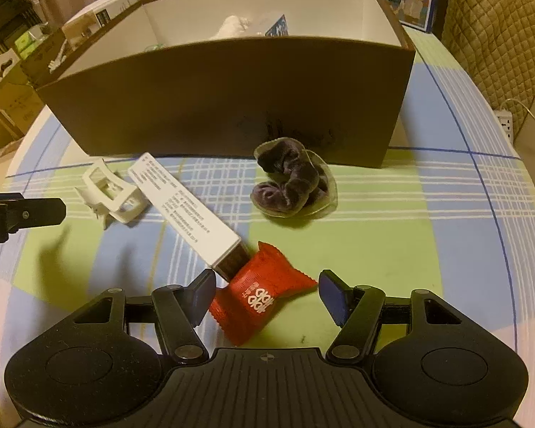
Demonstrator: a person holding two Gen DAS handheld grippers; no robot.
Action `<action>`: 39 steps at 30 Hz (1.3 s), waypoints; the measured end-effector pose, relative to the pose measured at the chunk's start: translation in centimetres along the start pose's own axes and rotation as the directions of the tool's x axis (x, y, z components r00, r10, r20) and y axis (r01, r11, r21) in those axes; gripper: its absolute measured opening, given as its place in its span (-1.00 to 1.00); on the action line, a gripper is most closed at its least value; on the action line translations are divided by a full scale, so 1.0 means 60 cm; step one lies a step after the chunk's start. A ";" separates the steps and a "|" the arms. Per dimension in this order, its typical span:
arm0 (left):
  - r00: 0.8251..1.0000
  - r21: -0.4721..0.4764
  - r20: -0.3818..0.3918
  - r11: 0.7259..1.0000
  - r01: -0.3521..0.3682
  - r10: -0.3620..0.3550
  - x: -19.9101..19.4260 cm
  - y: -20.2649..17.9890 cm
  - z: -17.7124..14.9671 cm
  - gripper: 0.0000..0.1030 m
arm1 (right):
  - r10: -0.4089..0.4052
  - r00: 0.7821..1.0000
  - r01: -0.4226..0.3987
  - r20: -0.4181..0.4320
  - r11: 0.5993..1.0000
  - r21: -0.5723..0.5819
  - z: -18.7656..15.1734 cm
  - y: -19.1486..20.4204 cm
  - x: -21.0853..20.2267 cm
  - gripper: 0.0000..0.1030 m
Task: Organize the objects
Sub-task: 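Move the left tool to the white plastic clip while the right tool approaches the red candy packet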
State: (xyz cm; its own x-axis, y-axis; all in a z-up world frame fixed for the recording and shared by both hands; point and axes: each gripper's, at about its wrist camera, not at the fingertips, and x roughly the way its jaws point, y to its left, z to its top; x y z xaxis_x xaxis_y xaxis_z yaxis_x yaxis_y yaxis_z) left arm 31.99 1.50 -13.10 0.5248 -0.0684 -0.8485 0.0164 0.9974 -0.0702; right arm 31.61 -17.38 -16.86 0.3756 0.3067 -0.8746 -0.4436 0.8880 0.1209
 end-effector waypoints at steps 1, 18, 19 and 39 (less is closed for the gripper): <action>1.000 0.003 -0.003 1.000 -0.002 0.002 0.002 0.000 0.000 0.70 | -0.004 1.000 0.004 -0.005 1.000 -0.017 0.000 0.002 0.002 0.20; 1.000 0.072 -0.012 0.997 -0.008 0.009 0.036 -0.017 -0.004 0.82 | -0.075 0.997 0.075 -0.029 0.997 -0.030 0.008 -0.039 -0.007 0.10; 1.000 0.081 -0.008 0.997 -0.009 0.010 0.039 -0.020 -0.004 0.83 | -0.068 0.997 0.067 -0.033 0.997 -0.029 0.009 -0.040 -0.007 0.10; 0.999 0.207 0.043 0.978 -0.039 0.031 0.102 -0.048 0.005 0.93 | -0.047 0.999 0.047 -0.010 0.999 0.009 0.021 -0.056 -0.018 0.10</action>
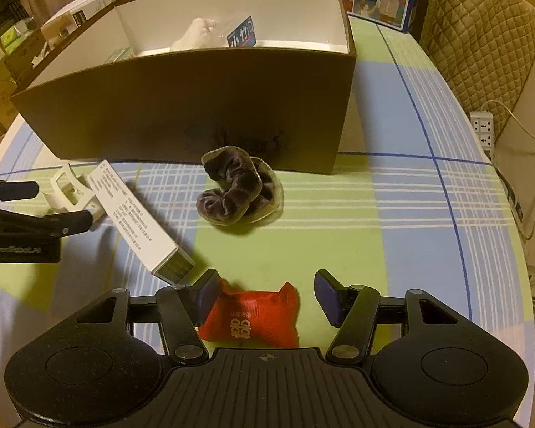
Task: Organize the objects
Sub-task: 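Move the left tool to the white plastic clip while the right tool approaches the red candy packet, then grasp the white clip with the left tool while the right tool grasps the red candy packet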
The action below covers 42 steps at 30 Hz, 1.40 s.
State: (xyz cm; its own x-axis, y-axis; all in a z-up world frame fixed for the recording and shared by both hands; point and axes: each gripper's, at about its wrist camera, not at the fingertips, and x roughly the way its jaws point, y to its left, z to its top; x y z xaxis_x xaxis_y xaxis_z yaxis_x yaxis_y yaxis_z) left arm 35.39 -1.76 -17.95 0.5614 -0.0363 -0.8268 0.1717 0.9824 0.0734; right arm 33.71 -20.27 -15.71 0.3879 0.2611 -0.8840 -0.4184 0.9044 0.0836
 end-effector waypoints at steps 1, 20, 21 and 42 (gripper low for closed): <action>1.000 0.005 0.007 1.000 0.001 -0.001 0.003 0.000 0.001 0.93 | 0.001 1.000 -0.001 0.003 1.000 0.003 0.001 -0.001 -0.001 0.10; 0.999 0.112 0.037 0.993 0.026 -0.030 0.012 0.001 -0.001 0.66 | 0.011 1.000 -0.012 0.013 1.000 0.027 -0.002 -0.026 -0.016 0.10; 0.999 0.115 0.034 0.993 0.027 -0.031 0.011 0.000 -0.003 0.66 | 0.013 1.000 -0.013 0.014 1.000 0.027 -0.003 -0.027 -0.017 0.10; 0.991 0.126 -0.056 0.984 0.127 -0.121 -0.041 0.004 -0.048 0.66 | 0.137 0.990 -0.142 -0.038 0.964 -0.223 -0.039 0.007 -0.015 0.10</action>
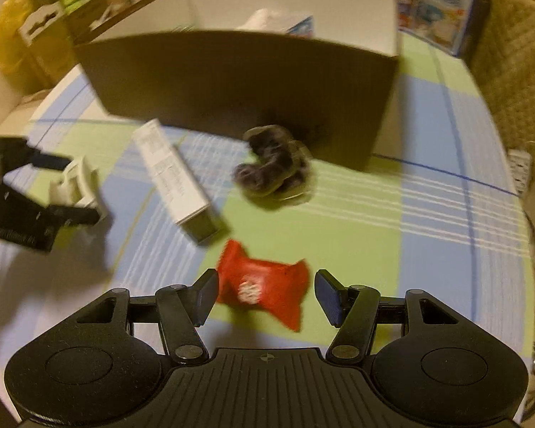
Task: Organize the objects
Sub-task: 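Grasp the white clip with the left tool while the right tool grasps the red candy packet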
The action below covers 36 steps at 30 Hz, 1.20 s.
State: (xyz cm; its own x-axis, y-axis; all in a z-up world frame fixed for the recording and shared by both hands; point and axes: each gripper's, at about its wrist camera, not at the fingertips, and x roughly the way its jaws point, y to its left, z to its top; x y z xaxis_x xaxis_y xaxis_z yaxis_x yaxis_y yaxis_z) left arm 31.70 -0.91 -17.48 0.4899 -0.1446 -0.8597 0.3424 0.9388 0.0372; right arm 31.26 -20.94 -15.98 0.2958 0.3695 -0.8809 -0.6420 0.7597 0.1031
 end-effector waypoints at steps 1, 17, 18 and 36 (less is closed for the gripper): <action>1.000 -0.007 -0.003 1.000 0.003 -0.003 -0.001 0.001 0.000 0.66 | 0.009 1.000 -0.009 -0.007 1.000 -0.010 -0.001 0.006 0.002 0.10; 1.000 -0.009 -0.010 1.000 -0.001 0.001 0.001 0.001 0.002 0.66 | 0.055 0.997 -0.042 0.051 0.973 -0.228 -0.006 0.057 0.015 0.10; 1.000 -0.009 -0.010 1.000 0.000 0.000 0.001 0.001 0.003 0.66 | 0.057 0.997 -0.044 0.049 0.970 -0.238 -0.007 0.060 0.018 0.10; 1.000 -0.008 -0.009 1.000 -0.002 0.002 0.002 0.000 0.004 0.65 | 0.062 0.998 -0.065 -0.022 0.983 -0.174 -0.006 0.062 0.030 -0.47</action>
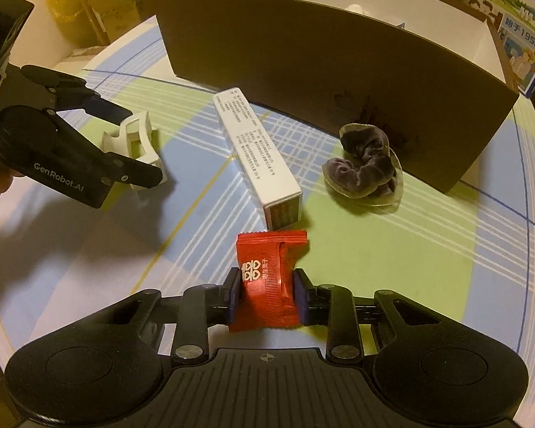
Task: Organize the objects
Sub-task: 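Grasp the white clip with the left tool while the right tool grasps the red candy packet, then carry the clip with the left tool while the right tool carries the red packet over the brown box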
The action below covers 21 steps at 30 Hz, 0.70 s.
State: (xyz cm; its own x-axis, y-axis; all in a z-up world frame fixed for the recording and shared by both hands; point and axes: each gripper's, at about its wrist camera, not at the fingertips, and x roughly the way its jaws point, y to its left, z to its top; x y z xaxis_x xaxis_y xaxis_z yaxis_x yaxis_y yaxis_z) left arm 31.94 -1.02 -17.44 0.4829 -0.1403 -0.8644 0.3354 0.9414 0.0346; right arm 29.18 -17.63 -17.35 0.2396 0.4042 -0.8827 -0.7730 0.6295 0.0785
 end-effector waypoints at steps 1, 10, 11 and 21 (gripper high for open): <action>1.000 0.002 0.000 1.000 -0.001 0.001 0.000 0.000 0.000 0.65 | 0.003 1.000 -0.003 -0.001 1.000 0.004 0.000 0.000 -0.001 -0.48; 1.000 0.004 -0.002 1.000 -0.001 0.001 0.000 0.000 0.001 0.65 | 0.039 0.999 -0.039 0.010 0.999 0.032 -0.001 -0.002 -0.014 -0.54; 1.000 0.003 -0.003 1.000 0.000 0.000 0.000 0.000 0.001 0.65 | 0.044 0.999 -0.044 0.016 0.998 0.034 0.000 -0.002 -0.016 -0.54; 1.000 -0.004 0.001 1.000 0.003 -0.003 -0.009 0.004 0.005 0.65 | 0.133 0.988 -0.137 0.081 0.989 0.055 0.008 -0.002 -0.047 -0.54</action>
State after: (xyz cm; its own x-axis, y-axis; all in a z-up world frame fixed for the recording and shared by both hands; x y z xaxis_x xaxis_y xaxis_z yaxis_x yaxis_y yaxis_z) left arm 32.01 -0.83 -16.82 0.4829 -0.1434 -0.8639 0.3338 0.9422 0.0302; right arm 28.88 -18.55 -14.68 0.1818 0.5368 -0.8239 -0.7651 0.6035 0.2244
